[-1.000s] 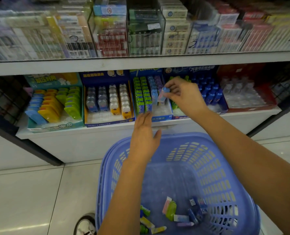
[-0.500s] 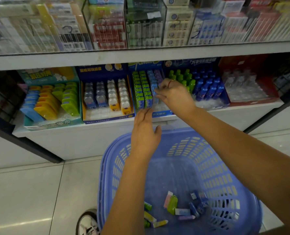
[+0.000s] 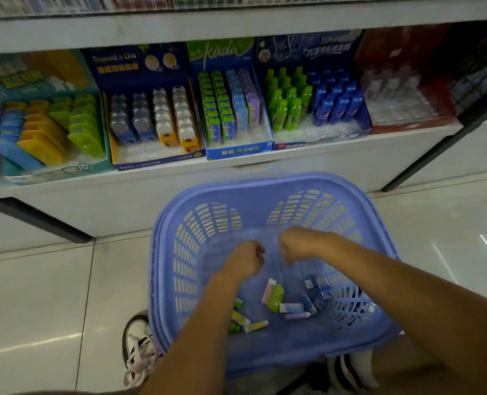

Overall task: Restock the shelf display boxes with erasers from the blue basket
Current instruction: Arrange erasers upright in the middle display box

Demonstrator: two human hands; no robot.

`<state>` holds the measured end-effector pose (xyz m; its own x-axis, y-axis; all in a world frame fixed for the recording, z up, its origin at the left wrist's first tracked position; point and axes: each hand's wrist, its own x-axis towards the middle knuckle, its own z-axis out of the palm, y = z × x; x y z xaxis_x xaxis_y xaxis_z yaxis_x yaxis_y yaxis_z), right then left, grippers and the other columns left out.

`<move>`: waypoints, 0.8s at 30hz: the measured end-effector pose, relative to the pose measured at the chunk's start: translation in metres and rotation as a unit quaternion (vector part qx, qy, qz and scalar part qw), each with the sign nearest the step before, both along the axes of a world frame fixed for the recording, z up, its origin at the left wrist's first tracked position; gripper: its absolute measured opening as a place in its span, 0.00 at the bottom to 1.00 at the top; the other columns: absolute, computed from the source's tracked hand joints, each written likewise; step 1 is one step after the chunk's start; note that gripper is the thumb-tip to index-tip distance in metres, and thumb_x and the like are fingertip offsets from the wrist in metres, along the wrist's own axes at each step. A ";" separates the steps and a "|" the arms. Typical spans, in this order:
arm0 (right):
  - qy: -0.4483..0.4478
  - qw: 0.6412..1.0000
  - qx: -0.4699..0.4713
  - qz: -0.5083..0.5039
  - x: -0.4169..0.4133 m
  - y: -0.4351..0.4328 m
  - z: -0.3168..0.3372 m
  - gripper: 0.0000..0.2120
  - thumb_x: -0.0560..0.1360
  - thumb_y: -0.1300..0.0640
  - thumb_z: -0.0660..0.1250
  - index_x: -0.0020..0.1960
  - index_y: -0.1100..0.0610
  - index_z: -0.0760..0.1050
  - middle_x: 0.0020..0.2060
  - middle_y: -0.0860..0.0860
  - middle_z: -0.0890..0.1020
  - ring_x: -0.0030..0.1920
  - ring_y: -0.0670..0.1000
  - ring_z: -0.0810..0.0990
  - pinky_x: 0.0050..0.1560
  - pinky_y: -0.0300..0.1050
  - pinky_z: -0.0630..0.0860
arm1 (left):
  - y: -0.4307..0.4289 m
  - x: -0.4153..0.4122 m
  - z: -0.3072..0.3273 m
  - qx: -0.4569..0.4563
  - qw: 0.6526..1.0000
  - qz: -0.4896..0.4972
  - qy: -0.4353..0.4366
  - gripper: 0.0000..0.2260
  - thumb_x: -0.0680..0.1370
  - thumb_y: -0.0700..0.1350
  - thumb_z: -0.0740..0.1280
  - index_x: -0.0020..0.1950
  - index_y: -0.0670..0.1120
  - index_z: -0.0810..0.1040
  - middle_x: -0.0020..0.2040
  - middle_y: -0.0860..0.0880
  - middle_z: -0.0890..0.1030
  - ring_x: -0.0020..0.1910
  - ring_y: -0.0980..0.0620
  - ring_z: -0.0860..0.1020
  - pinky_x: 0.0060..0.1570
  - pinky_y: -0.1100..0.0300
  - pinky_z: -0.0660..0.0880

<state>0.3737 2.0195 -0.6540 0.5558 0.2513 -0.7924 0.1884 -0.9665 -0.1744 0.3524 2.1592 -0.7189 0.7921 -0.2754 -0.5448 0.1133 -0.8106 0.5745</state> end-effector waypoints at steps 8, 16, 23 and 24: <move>0.117 0.986 -0.067 0.102 -0.044 -0.028 -0.092 0.14 0.71 0.60 0.72 0.53 0.68 0.78 0.43 0.62 0.77 0.43 0.55 0.75 0.48 0.49 0.73 | -0.007 -0.028 -0.058 0.104 0.985 0.002 0.136 0.14 0.79 0.39 0.58 0.62 0.39 0.76 0.61 0.41 0.78 0.60 0.45 0.77 0.50 0.61 0.72; 0.149 0.983 -0.091 0.060 -0.049 -0.018 -0.124 0.10 0.71 0.53 0.71 0.45 0.61 0.81 0.44 0.57 0.84 0.40 0.55 0.80 0.45 0.46 0.77 | -0.032 -0.039 -0.084 0.145 0.984 -0.037 0.101 0.14 0.78 0.45 0.62 0.59 0.39 0.78 0.60 0.39 0.79 0.61 0.41 0.76 0.60 0.52 0.71; 0.205 0.972 -0.099 0.056 -0.032 -0.020 -0.120 0.08 0.76 0.56 0.67 0.45 0.60 0.80 0.47 0.60 0.81 0.43 0.54 0.73 0.48 0.46 0.69 | -0.042 -0.034 -0.093 0.155 0.981 -0.044 0.105 0.11 0.79 0.43 0.61 0.58 0.40 0.78 0.59 0.40 0.79 0.59 0.42 0.77 0.58 0.52 0.72; 0.179 0.981 -0.068 0.037 -0.030 -0.025 -0.114 0.08 0.75 0.57 0.69 0.39 0.59 0.78 0.41 0.60 0.79 0.42 0.53 0.72 0.45 0.45 0.69 | -0.045 -0.036 -0.091 0.156 0.982 -0.041 0.098 0.11 0.79 0.44 0.62 0.58 0.41 0.78 0.58 0.41 0.79 0.58 0.42 0.77 0.56 0.52 0.72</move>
<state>0.3435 1.9948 -0.7683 0.2211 0.1577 -0.9624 0.2086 -0.9717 -0.1113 0.3162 2.1143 -0.8102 0.6461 -0.1293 -0.7522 0.1229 -0.9550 0.2698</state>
